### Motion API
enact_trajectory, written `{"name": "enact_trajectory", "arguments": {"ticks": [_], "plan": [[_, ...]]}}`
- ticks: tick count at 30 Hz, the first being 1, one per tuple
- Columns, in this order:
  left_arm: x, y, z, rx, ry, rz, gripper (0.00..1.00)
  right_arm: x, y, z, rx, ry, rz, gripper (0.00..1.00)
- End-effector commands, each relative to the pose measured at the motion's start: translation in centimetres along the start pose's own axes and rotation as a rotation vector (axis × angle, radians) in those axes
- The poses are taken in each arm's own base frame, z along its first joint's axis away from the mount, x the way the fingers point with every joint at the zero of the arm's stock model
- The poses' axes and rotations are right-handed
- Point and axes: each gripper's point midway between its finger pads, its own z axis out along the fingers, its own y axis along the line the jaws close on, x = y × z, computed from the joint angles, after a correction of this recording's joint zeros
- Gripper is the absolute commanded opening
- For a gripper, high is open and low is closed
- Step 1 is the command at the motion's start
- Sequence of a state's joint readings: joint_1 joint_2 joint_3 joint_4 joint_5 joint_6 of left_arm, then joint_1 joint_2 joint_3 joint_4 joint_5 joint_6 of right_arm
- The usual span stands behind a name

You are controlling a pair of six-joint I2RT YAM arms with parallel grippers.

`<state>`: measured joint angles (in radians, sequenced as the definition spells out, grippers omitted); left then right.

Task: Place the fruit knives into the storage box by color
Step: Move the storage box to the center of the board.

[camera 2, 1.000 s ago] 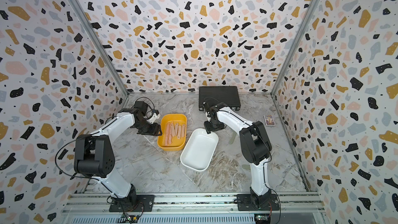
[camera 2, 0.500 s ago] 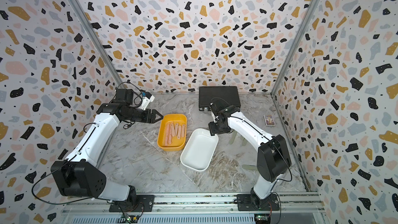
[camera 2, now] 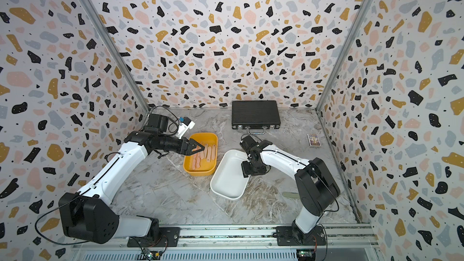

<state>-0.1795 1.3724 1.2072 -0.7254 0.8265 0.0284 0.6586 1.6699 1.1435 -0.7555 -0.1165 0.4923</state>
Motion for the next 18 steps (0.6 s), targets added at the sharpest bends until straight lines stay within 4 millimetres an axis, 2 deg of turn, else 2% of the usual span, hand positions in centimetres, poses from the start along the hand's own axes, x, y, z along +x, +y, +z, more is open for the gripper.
{"name": "enact_trajectory", "arguments": {"ticks": [1, 7, 12, 16, 18], "plan": [[-0.6, -0.6, 0.1, 0.031, -0.027, 0.033, 0.81, -1.0, 0.4, 0.2, -0.002, -0.018, 0.005, 0.6], [-0.2, -0.6, 0.4, 0.038, -0.019, 0.024, 0.82, -2.2, -0.4, 0.8, 0.065, -0.009, -0.026, 0.54], [-0.2, -0.7, 0.4, 0.043, -0.025, 0.025, 0.83, -3.5, -1.3, 0.9, 0.11, -0.012, -0.038, 0.41], [-0.2, -0.8, 0.4, 0.048, -0.025, 0.026, 0.83, -4.5, -2.3, 0.8, 0.118, -0.014, -0.023, 0.37], [-0.2, -0.9, 0.4, 0.054, -0.025, 0.024, 0.83, -5.2, -2.9, 0.7, 0.121, -0.021, -0.017, 0.3]]}}
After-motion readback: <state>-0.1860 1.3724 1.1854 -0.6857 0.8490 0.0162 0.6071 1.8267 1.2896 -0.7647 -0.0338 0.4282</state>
